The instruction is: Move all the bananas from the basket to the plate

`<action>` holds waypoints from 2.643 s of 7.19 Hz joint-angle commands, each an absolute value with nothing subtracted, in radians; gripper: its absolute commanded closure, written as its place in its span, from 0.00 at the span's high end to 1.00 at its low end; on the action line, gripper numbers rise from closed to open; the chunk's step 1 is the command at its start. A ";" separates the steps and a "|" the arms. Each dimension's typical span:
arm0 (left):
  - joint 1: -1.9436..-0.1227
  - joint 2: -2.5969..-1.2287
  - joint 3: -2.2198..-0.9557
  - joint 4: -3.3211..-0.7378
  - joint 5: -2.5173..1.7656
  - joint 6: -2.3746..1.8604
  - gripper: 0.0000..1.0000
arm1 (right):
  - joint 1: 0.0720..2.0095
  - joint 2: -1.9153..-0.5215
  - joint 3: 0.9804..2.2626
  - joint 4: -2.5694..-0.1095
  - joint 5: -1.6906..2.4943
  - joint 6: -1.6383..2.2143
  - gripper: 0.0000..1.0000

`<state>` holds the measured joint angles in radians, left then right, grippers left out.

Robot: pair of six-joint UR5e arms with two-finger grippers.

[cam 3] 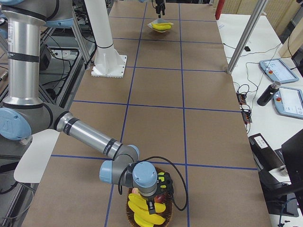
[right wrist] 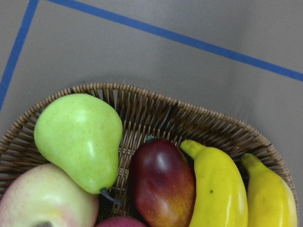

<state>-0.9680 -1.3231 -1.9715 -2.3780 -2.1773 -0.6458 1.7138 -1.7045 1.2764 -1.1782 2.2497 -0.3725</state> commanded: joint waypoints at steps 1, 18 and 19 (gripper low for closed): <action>-0.969 -1.322 -1.973 -2.379 -2.177 -0.646 1.00 | 1.723 -1.727 1.281 -1.174 2.224 -0.370 0.97; -0.971 -1.310 -1.971 -2.404 -2.177 -0.641 1.00 | 1.692 -1.735 1.279 -1.092 2.201 -0.284 0.00; -0.971 -1.310 -1.971 -2.404 -2.178 -0.643 1.00 | 1.692 -1.732 1.285 -1.092 2.201 -0.294 0.00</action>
<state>-0.9710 -1.3089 -1.9716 -2.4038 -2.1770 -0.6413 1.6927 -1.7347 1.2783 -1.0933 2.2022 -0.2823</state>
